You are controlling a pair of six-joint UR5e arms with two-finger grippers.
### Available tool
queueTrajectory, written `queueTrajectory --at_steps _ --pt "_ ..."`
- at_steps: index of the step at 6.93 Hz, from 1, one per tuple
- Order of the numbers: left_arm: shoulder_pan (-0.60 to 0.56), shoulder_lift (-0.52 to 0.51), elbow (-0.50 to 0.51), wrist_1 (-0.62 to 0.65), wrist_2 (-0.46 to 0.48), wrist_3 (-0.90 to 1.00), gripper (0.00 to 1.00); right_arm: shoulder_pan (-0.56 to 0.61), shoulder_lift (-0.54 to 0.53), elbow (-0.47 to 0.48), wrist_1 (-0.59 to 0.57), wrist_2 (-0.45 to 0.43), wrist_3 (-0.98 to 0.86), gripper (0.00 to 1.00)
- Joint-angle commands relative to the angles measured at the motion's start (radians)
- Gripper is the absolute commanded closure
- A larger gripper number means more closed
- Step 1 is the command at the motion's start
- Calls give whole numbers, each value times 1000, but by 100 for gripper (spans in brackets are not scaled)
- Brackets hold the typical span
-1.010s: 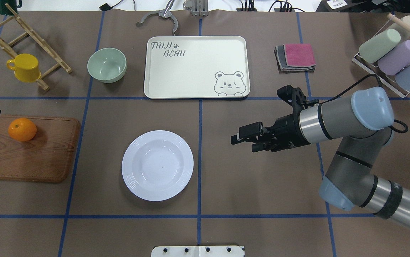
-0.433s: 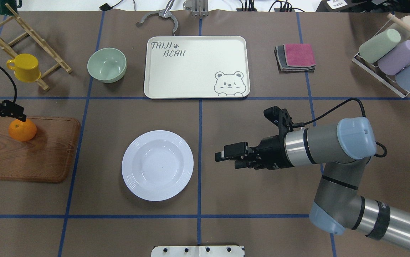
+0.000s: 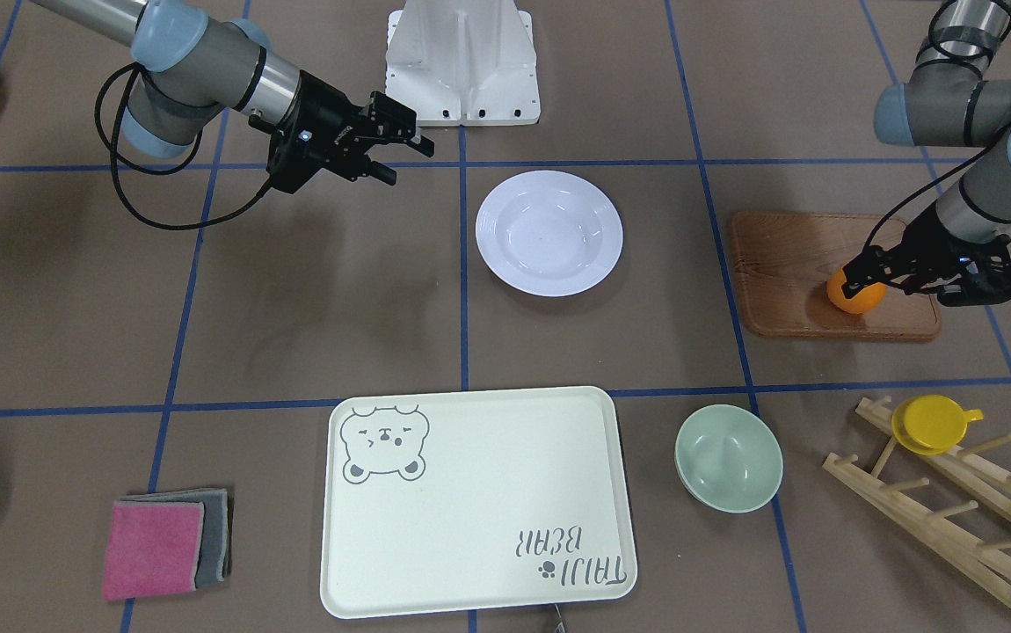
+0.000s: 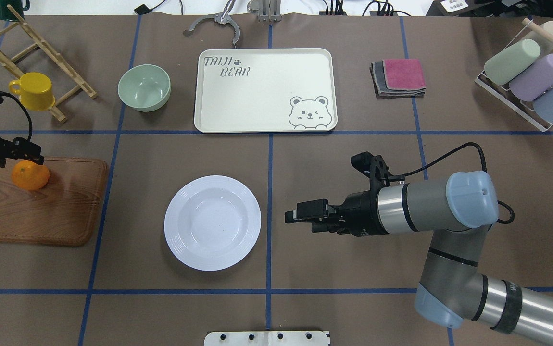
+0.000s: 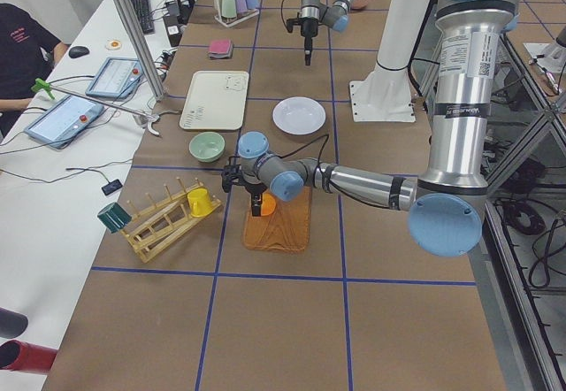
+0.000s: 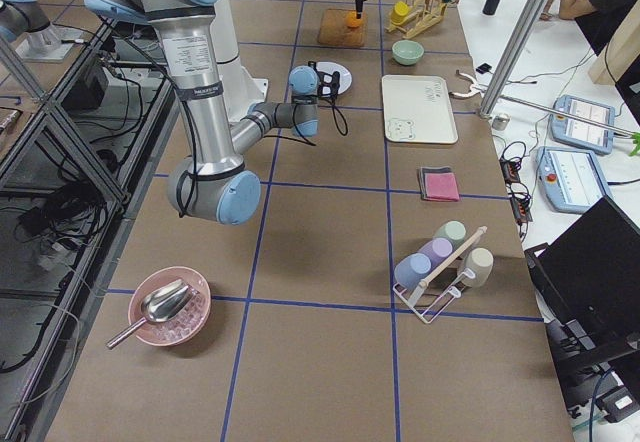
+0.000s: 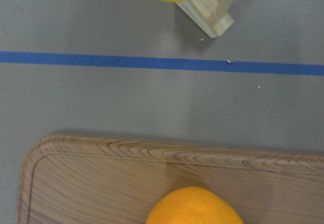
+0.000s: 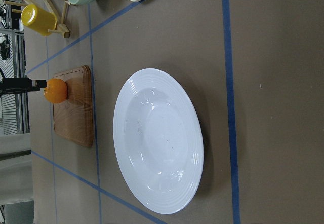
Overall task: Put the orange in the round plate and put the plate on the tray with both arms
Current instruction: 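Grasp the orange on the wooden board with the left gripper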
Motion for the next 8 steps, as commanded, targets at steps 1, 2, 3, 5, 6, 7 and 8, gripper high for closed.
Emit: queueTrajectory --at_steps 1,2,3,5,6,7,8 --pt "18 -8 16 -5 4 -21 1 -16 -4 1 0 -25 -5 9" --pt "24 -7 20 -6 4 -23 2 -16 -3 1 0 -25 -5 9" --pt "25 -6 19 -6 3 -26 2 -16 -4 1 0 -25 -6 9" --pt "42 0 19 -6 3 -26 2 -16 -4 2 0 -25 -8 9" --pt "44 3 16 -12 3 -27 2 -16 -3 2 0 -25 -8 9" --pt "57 4 16 -16 3 -29 6 -19 3 -1 -2 -27 -8 9" --pt "57 4 10 -15 1 -35 25 -29 3 -5 -2 -28 -6 9"
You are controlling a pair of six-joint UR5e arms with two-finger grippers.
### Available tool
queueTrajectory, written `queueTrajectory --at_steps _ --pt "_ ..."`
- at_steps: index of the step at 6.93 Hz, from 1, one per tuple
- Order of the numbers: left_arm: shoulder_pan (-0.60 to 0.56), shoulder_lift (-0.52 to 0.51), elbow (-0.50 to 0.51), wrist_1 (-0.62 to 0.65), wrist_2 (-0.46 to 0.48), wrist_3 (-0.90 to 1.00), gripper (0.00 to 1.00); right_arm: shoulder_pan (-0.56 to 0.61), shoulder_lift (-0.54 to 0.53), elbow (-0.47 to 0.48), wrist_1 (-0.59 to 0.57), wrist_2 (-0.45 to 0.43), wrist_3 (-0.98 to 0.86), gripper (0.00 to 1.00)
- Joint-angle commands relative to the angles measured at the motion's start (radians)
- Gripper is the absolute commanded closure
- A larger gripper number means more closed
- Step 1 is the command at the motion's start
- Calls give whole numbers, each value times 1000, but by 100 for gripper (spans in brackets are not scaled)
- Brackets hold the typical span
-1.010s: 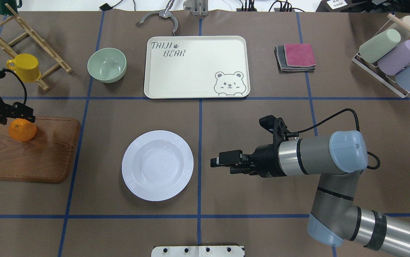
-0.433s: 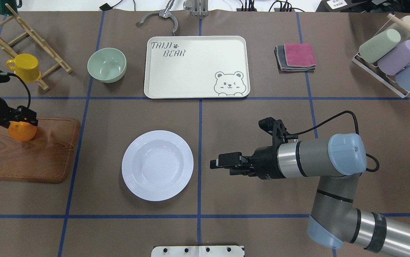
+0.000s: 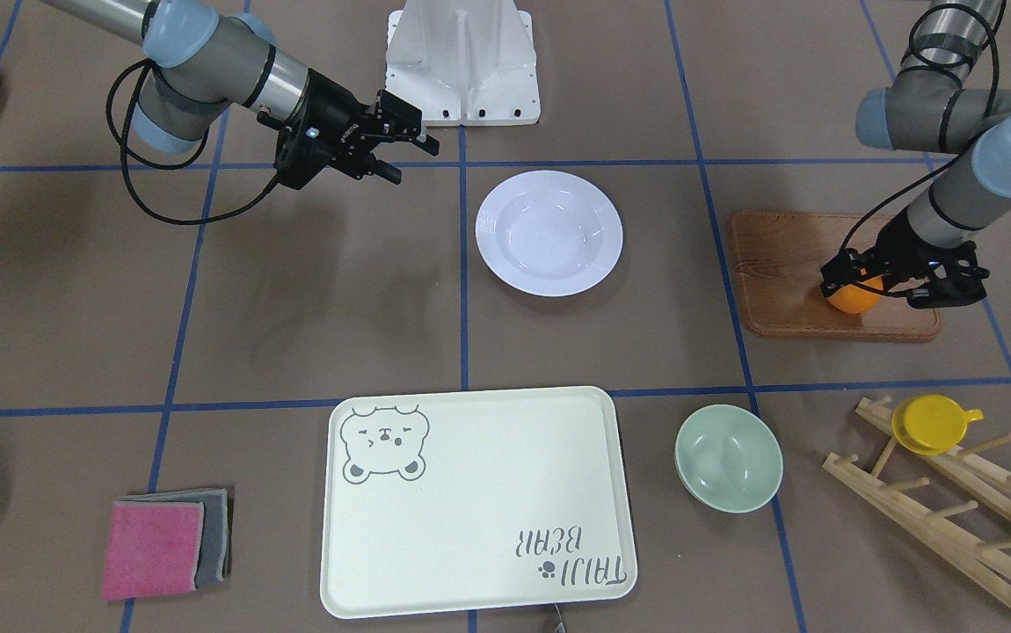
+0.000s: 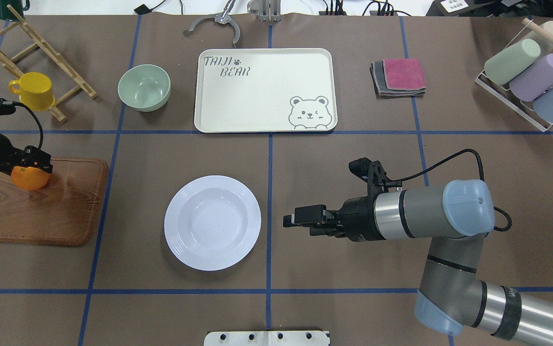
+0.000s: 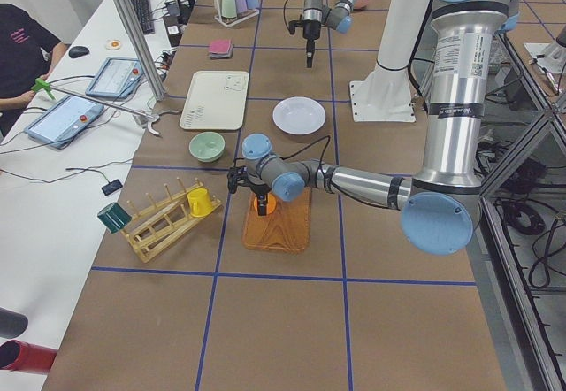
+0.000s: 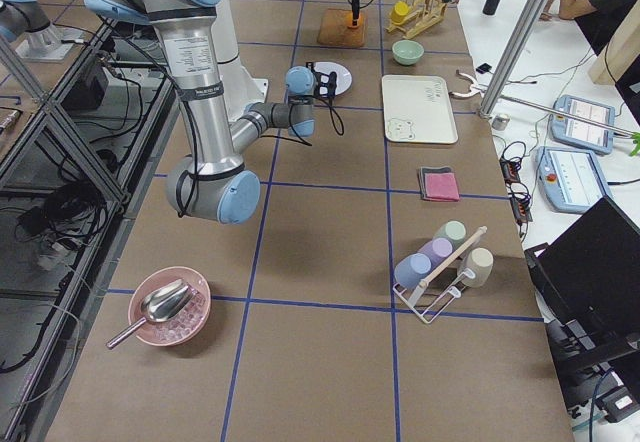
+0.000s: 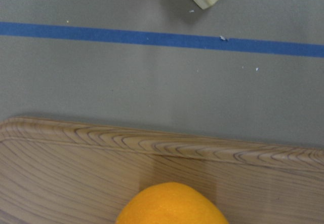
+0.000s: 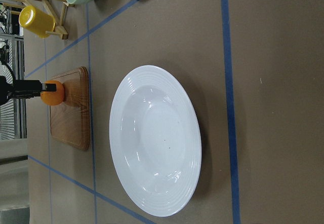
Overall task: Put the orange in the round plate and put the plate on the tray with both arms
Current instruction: 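Grasp the orange on the wooden board with the left gripper, then carry the orange onto the plate with the left gripper while the right reaches the rim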
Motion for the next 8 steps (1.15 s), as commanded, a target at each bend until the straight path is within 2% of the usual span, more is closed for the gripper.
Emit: queueTrajectory --at_steps 1,2,3,4,5,7,8 --pt "5 0 -13 0 -3 -5 32 -22 30 -24 2 -32 3 9" --pt "5 -7 -60 26 -13 -13 31 -42 69 -51 2 -96 3 9" --pt "7 -28 -109 95 -12 -39 31 -48 86 -64 4 -106 3 9" --pt "10 -80 -128 112 -12 -123 31 -54 88 -95 28 -130 0 9" --pt "42 -138 -135 112 -9 -216 31 -71 119 -191 168 -205 4 9" --pt "114 -239 -134 128 0 -349 31 -71 139 -236 190 -221 4 9" --pt "163 -270 -140 135 35 -404 31 -71 149 -259 185 -227 3 9"
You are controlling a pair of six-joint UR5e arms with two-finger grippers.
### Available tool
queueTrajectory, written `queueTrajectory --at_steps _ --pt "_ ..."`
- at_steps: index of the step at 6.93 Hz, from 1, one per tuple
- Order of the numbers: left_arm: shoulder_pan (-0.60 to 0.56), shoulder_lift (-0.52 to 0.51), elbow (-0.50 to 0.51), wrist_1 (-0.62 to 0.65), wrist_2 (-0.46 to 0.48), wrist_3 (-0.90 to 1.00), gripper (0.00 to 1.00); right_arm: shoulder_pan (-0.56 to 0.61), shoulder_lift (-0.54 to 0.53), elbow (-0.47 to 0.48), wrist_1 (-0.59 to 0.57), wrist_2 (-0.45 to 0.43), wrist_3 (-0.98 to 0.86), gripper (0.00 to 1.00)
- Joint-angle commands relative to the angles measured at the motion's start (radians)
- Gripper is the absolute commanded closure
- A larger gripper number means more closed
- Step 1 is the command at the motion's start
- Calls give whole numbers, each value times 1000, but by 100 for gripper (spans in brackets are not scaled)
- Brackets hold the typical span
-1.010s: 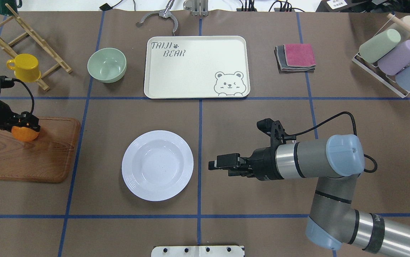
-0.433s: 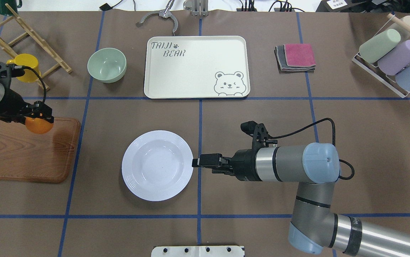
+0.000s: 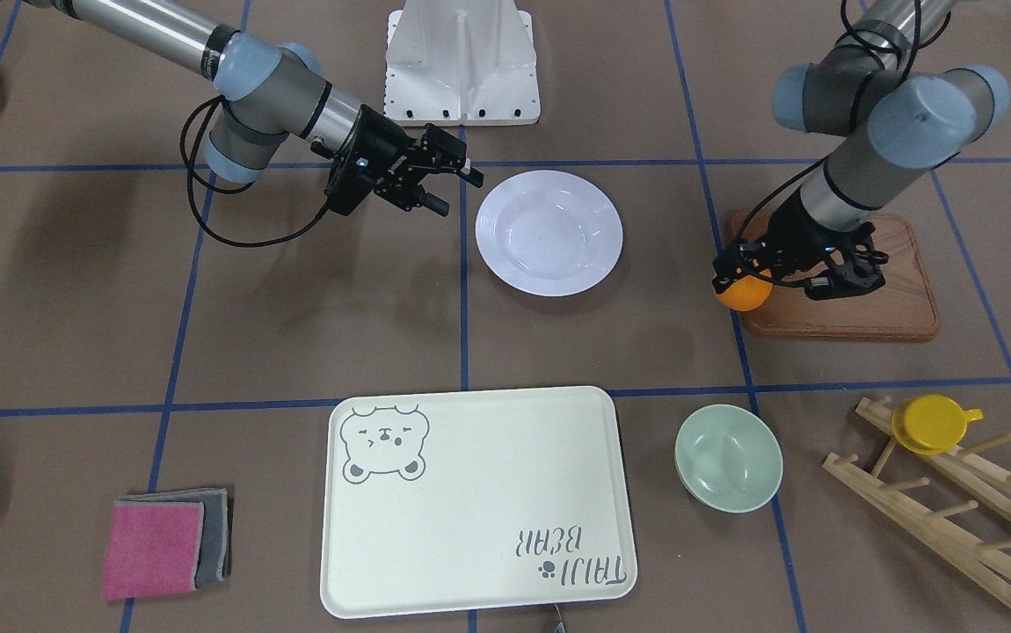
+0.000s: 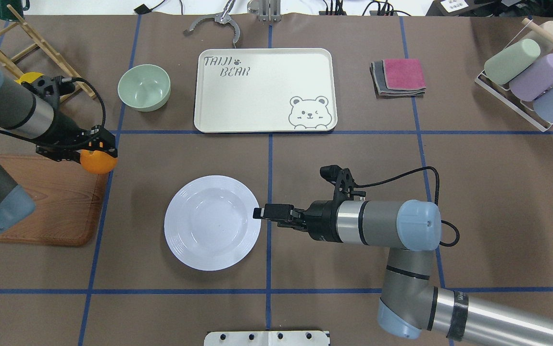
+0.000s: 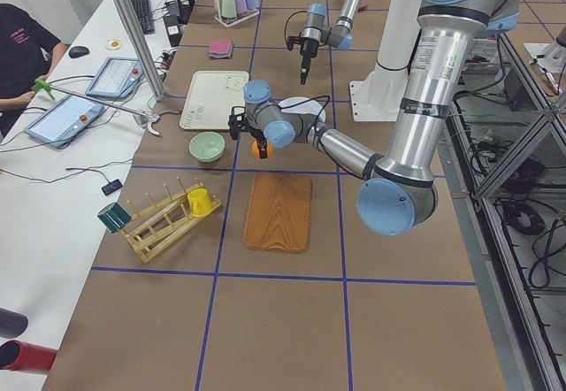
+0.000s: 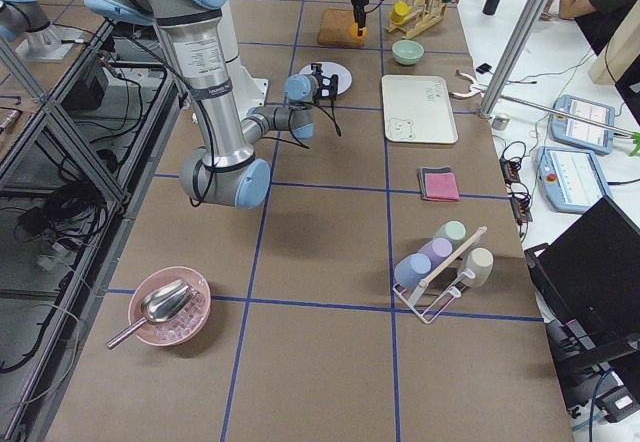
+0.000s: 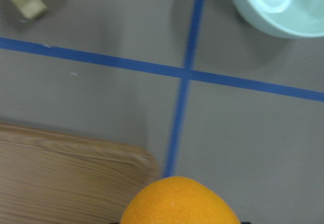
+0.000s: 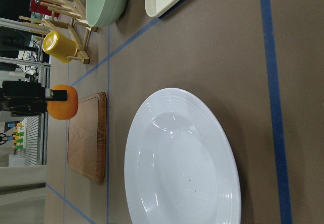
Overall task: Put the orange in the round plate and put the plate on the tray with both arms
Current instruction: 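Carry the orange onto the plate with the left gripper while the right reaches the rim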
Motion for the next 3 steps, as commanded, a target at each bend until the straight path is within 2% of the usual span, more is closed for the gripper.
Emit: queueTrajectory --at_steps 1,2,3 --pt "100 -56 -25 13 67 -96 31 -1 45 -73 -11 -13 -4 10" --pt "125 -54 -53 13 75 -128 31 -1 85 -113 -21 -25 -6 10" --pt "174 -54 -86 27 130 -145 31 -2 92 -122 -24 -40 -3 10"
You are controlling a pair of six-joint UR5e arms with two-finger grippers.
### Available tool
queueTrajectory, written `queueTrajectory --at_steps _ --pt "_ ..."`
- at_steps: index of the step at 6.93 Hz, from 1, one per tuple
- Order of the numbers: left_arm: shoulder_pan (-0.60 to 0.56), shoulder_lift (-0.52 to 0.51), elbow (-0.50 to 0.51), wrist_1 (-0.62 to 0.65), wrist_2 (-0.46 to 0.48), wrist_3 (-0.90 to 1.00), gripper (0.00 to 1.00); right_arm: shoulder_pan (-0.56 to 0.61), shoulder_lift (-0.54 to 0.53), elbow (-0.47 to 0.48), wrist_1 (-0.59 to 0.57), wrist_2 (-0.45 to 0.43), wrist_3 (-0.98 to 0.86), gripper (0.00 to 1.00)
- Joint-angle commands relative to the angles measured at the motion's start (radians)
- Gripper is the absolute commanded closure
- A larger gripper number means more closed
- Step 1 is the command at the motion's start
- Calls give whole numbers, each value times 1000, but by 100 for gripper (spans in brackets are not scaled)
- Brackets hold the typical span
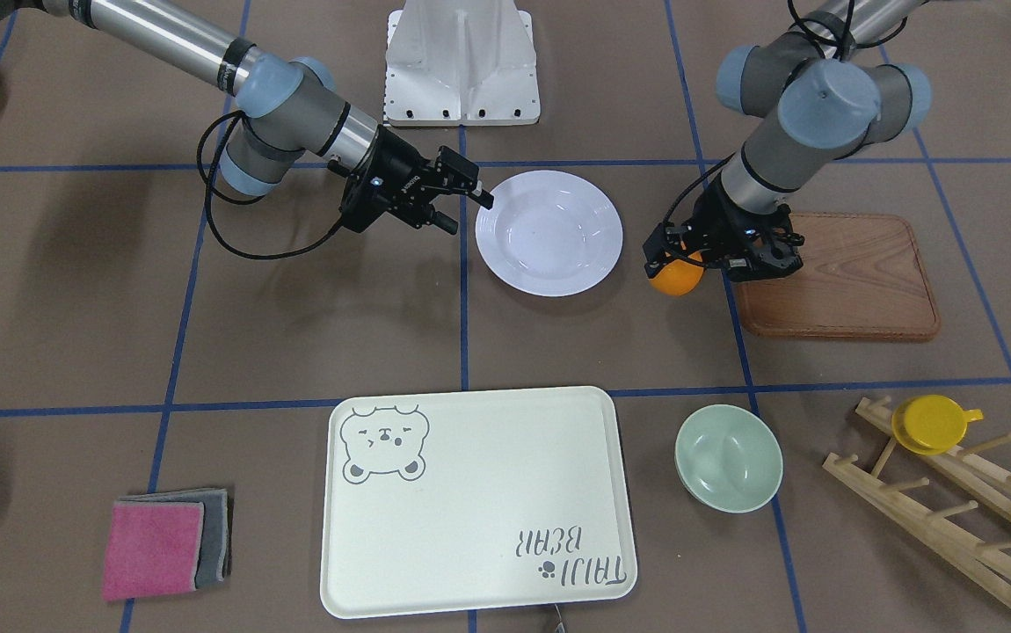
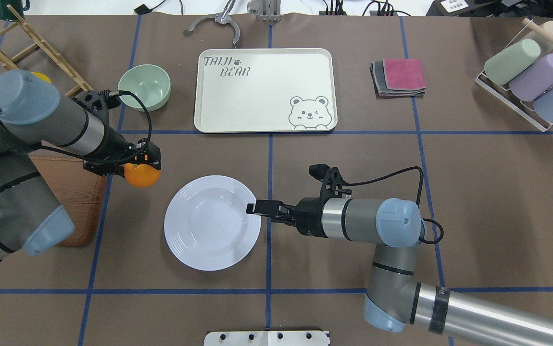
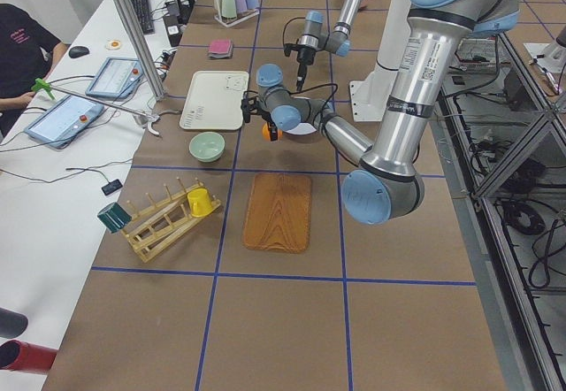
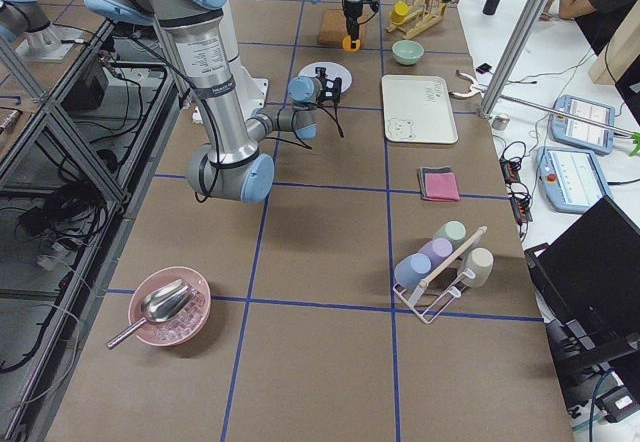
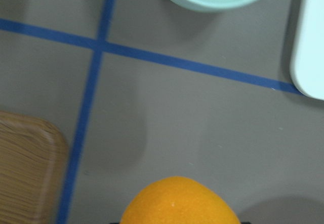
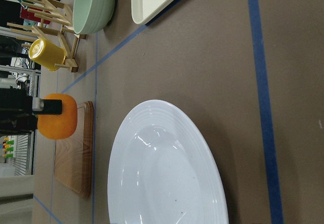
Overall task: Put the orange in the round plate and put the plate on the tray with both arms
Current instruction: 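Carry the orange onto the plate with the left gripper while the right reaches the rim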
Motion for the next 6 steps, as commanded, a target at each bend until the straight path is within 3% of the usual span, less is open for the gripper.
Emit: queueTrajectory --at_steps 1,3,5,6 --pt "90 -20 -78 88 62 -39 31 -1 27 -32 -13 -21 0 11" --pt "178 -31 -106 126 141 -62 31 -6 77 -89 -16 -28 1 11" --pt "215 -42 -101 126 145 -65 30 -15 83 -89 -16 -30 1 12" --pt "253 -65 -87 126 145 -103 28 -19 83 -89 -13 -28 0 19"
